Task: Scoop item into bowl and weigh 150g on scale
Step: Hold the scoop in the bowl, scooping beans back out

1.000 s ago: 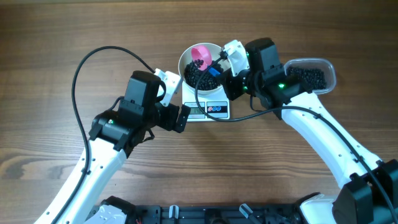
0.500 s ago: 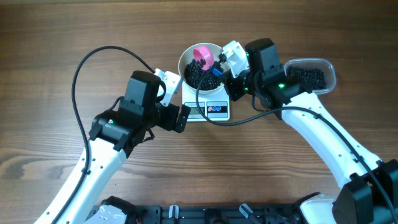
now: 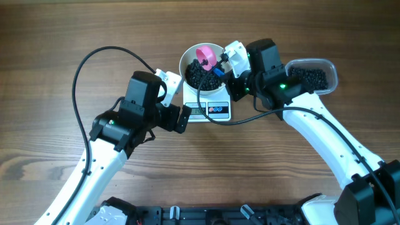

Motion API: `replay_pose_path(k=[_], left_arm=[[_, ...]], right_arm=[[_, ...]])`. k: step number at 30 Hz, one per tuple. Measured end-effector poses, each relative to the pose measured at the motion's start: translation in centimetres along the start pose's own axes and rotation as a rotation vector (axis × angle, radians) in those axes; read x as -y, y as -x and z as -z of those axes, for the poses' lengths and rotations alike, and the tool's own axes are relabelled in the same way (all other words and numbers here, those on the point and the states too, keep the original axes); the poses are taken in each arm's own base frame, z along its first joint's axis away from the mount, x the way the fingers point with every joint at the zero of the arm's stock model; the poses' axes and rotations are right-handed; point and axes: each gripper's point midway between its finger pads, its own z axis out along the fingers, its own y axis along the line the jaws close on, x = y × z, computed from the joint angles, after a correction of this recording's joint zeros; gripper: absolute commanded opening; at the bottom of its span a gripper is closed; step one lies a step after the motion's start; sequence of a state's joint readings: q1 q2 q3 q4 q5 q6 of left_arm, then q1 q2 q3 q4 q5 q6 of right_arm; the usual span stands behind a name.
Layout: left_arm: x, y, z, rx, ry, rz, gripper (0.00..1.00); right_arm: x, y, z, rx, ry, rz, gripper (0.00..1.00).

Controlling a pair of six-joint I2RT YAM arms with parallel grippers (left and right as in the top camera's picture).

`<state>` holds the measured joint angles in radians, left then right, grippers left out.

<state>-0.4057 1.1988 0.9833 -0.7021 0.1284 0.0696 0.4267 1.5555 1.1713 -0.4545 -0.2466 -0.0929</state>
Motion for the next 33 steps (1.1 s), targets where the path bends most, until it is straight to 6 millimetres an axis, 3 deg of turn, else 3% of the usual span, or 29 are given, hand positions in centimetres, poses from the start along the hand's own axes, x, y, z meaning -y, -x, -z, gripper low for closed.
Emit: replay_pose_path(k=[19, 24, 33], left_arm=[[0.0, 0.0, 0.0, 0.000, 0.000, 0.000, 1.00], [0.0, 0.0, 0.0, 0.000, 0.000, 0.000, 1.00], [0.0, 0.0, 0.0, 0.000, 0.000, 0.000, 1.00]], right_arm=[[0.3, 0.0, 0.0, 0.001, -0.016, 0.011, 0.04], [-1.1, 0.1, 0.0, 0.007, 0.065, 0.021, 0.04], [0.2, 0.1, 0.0, 0.004, -0.012, 0.008, 0.04]])
